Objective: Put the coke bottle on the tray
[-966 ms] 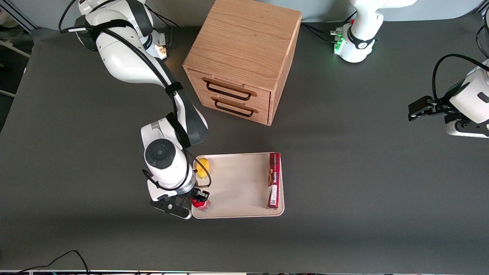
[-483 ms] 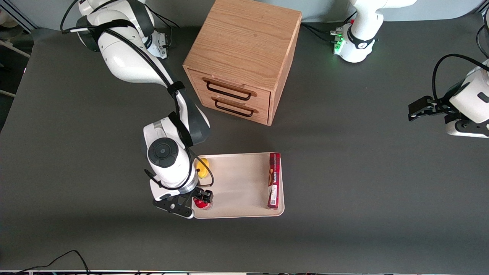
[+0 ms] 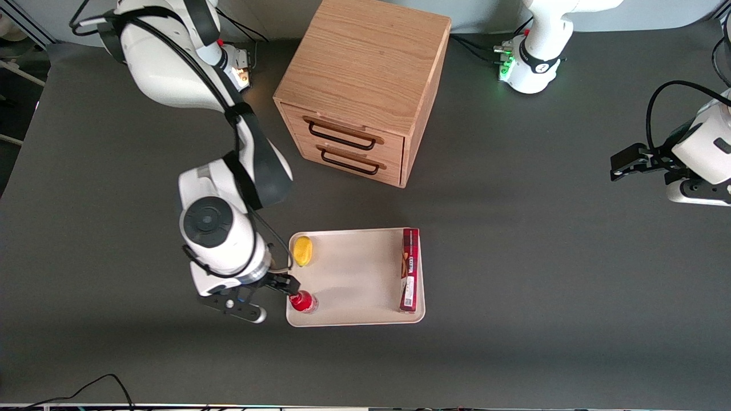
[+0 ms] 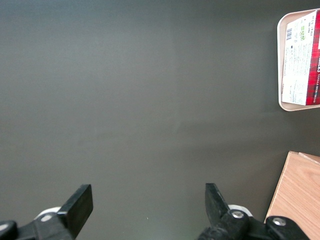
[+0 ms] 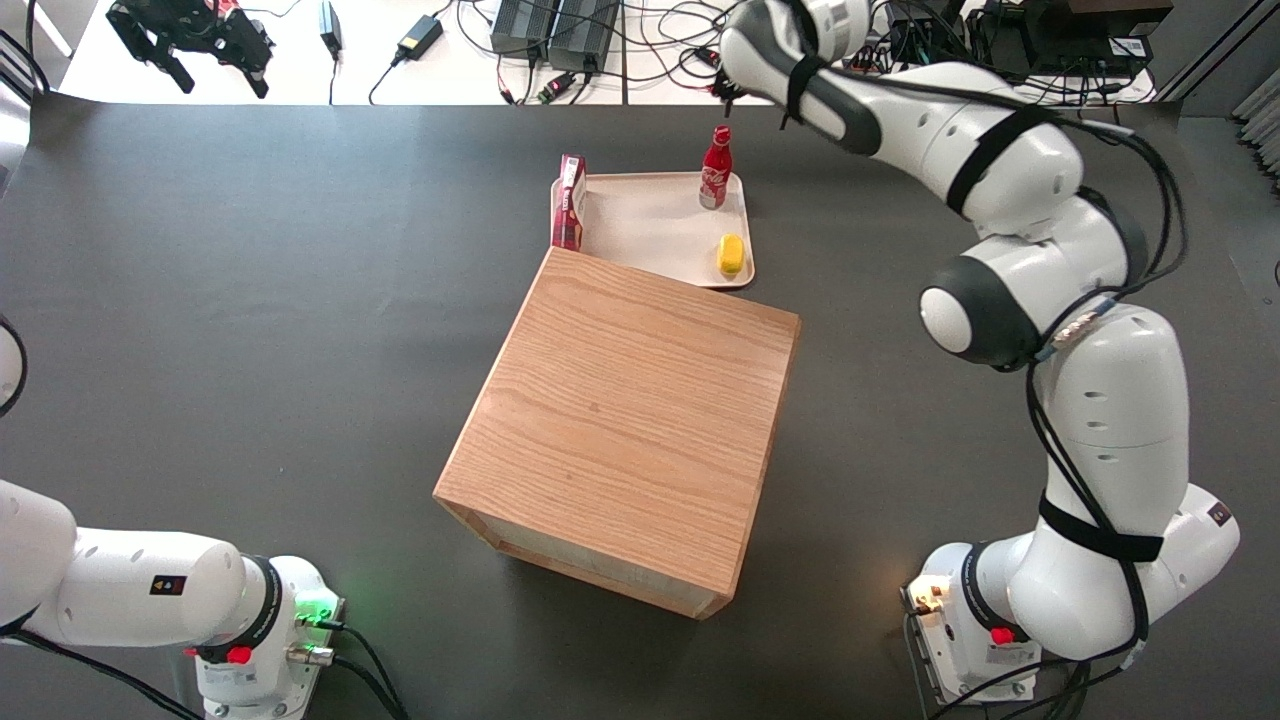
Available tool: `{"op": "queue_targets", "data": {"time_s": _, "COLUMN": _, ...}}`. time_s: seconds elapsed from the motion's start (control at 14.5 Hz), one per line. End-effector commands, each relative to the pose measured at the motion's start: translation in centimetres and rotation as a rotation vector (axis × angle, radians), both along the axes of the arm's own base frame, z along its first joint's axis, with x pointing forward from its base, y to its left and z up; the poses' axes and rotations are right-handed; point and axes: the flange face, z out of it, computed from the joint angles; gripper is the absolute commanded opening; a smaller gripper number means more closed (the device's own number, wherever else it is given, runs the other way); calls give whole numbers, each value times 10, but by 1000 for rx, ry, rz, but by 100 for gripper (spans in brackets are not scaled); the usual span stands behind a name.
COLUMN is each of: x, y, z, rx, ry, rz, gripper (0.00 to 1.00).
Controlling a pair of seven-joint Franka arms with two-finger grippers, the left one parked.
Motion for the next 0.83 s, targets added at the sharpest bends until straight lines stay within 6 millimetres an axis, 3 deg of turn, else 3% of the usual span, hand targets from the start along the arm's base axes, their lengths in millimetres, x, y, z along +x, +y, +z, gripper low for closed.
{"op": "queue_targets", "data": {"time_s": 0.0, "x": -38, "y": -41, "z": 44, "rx": 24, "ry": 68, "rz": 28, "gripper": 100}}
{"op": "queue_targets", "data": {"time_s": 0.41, "x": -139, "y": -170, "z": 111, "rx": 40, "ry": 116, "rz": 215, "gripper": 100}}
{"op": "queue_targets", "data": {"time_s": 0.55, "x": -163, "y": -203, "z": 133, "rx": 46, "ry": 98, "rz": 227, "gripper": 100}}
{"op": "queue_targets", "data": {"time_s": 0.76, "x": -172, "y": -219, "z": 146, "rx": 38, "ry": 115, "rz": 223, "gripper": 100}}
